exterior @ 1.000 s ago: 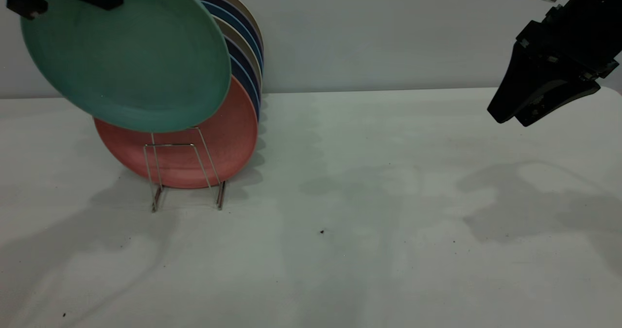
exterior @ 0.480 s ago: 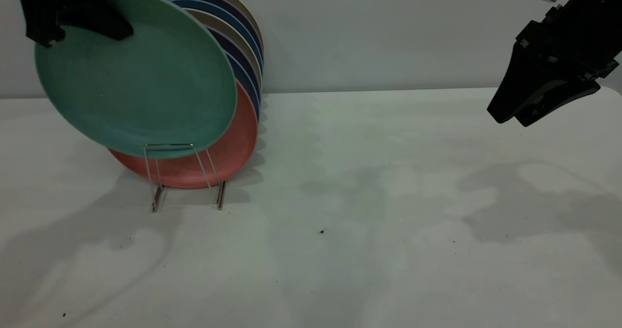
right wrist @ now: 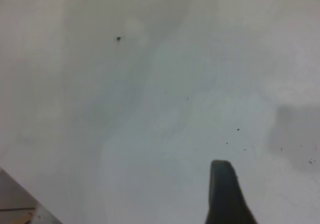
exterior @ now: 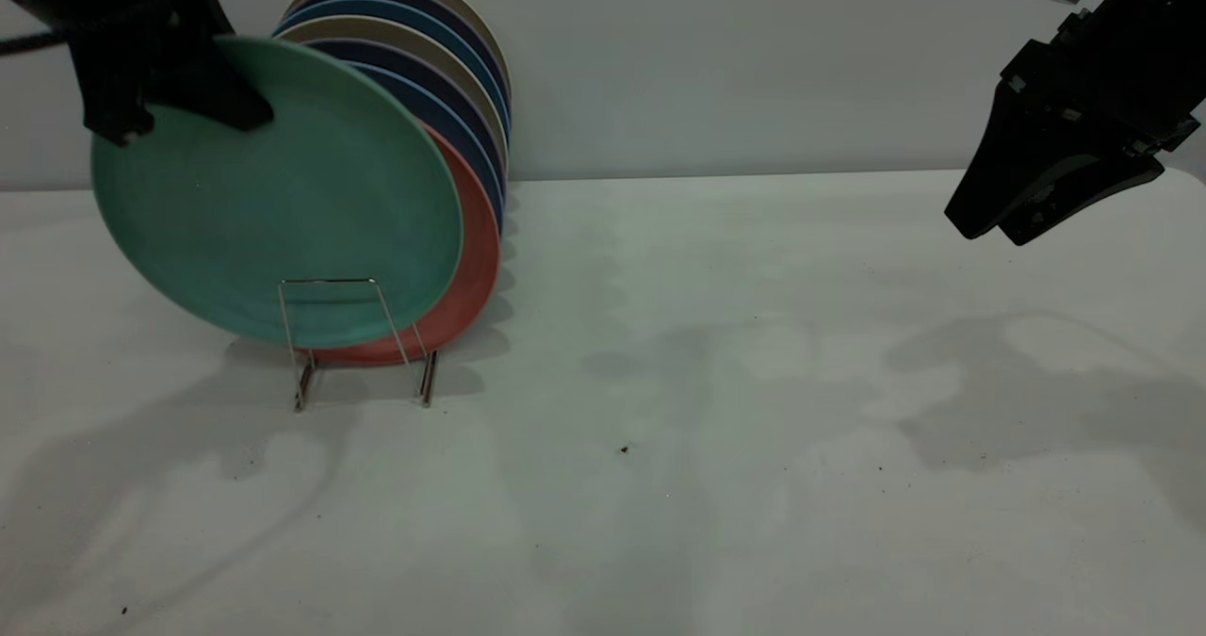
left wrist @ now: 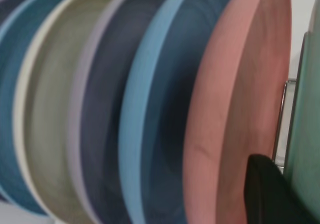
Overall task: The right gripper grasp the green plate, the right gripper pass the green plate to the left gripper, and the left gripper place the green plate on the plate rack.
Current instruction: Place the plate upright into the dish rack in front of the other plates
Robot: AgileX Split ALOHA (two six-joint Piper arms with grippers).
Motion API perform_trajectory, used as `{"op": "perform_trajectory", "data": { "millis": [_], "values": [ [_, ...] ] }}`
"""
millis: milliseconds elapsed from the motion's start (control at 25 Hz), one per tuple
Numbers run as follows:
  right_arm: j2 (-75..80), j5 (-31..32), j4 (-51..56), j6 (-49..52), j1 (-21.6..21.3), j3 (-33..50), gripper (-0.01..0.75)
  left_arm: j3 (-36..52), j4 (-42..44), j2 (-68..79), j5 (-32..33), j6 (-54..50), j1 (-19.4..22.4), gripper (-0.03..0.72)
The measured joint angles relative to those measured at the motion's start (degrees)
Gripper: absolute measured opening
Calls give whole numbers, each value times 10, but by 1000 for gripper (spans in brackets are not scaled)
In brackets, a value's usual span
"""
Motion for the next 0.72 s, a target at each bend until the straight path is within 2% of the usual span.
{"op": "perform_trajectory", "data": {
  "millis": [400, 720],
  "values": [
    [0, -1, 0, 0, 0, 0, 474, 0, 0, 32, -10, 1, 0, 133],
    [0, -2, 1, 0, 0, 0, 474, 0, -2, 36, -7, 1, 0, 287]
  ]
}}
